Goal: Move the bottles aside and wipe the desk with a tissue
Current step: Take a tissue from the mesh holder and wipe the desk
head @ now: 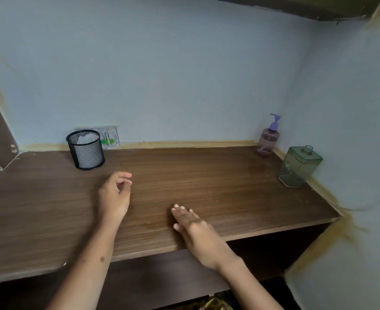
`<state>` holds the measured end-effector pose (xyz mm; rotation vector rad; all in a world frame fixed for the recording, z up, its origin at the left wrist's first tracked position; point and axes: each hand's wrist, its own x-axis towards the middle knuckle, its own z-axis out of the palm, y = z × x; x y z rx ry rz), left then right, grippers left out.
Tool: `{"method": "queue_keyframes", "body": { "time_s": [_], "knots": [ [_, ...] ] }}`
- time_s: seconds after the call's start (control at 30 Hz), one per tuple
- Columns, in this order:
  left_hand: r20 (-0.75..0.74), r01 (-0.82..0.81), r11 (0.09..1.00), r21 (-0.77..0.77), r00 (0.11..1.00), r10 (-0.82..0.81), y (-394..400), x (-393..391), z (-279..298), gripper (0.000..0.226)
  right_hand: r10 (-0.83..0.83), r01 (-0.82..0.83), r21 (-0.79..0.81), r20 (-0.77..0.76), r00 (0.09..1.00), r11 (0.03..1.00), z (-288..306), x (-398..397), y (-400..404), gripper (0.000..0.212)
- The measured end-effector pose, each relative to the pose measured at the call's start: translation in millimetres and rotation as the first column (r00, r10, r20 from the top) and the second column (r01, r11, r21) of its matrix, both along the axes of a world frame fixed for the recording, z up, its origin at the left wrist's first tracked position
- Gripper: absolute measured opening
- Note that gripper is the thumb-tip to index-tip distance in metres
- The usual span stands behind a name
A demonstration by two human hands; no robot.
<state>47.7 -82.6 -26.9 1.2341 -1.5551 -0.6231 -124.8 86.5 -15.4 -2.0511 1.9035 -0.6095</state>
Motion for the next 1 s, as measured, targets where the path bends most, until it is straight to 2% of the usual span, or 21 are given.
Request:
{"method": "queue_keyframes", "body": {
  "time_s": [0.1,0.17,0.27,0.33,0.4,0.43,0.57,0.8,1.0],
  "knots": [
    [0.009,0.003,1.000,-0.005,1.000,-0.003,0,1,0,0.031,-0.066,0.079,-0.087,0.142,0.988,0.993,2,4,-3,0.048],
    [0.012,0.007,1.000,-0.009,1.000,-0.007,0,1,0,0.032,-0.112,0.126,-0.144,0.100,0.989,0.982,1,0,-6,0.047],
    [0.014,0.009,1.000,-0.007,1.000,-0.009,-1,0,-1,0.033,-0.071,0.072,-0.121,0.014,0.997,0.990,-1,4,-6,0.046],
    [0.013,0.014,1.000,-0.008,1.000,-0.014,-1,0,-1,0.033,0.006,-0.012,-0.101,-0.057,0.998,0.995,-3,13,-5,0.066],
    [0.016,0.014,1.000,-0.009,1.000,-0.014,-2,0,-1,0.033,0.020,-0.029,-0.104,-0.088,0.996,0.994,-8,14,-3,0.083],
    [0.015,0.013,1.000,-0.008,1.000,-0.013,-2,0,-1,0.033,0.008,-0.018,-0.122,-0.083,0.996,0.992,-11,11,-4,0.081],
    [0.005,0.008,1.000,0.004,1.000,-0.008,-1,0,0,0.032,-0.040,0.029,-0.199,-0.050,0.998,0.980,-18,0,-6,0.041],
    [0.017,0.019,1.000,0.003,1.000,-0.019,0,0,0,0.034,-0.163,0.144,-0.210,-0.073,0.984,0.967,-18,-50,15,0.033],
    [0.008,0.021,1.000,0.009,1.000,-0.022,2,0,2,0.029,-0.458,0.437,-0.225,-0.046,0.888,0.871,-11,-117,54,0.028]
  ]
}}
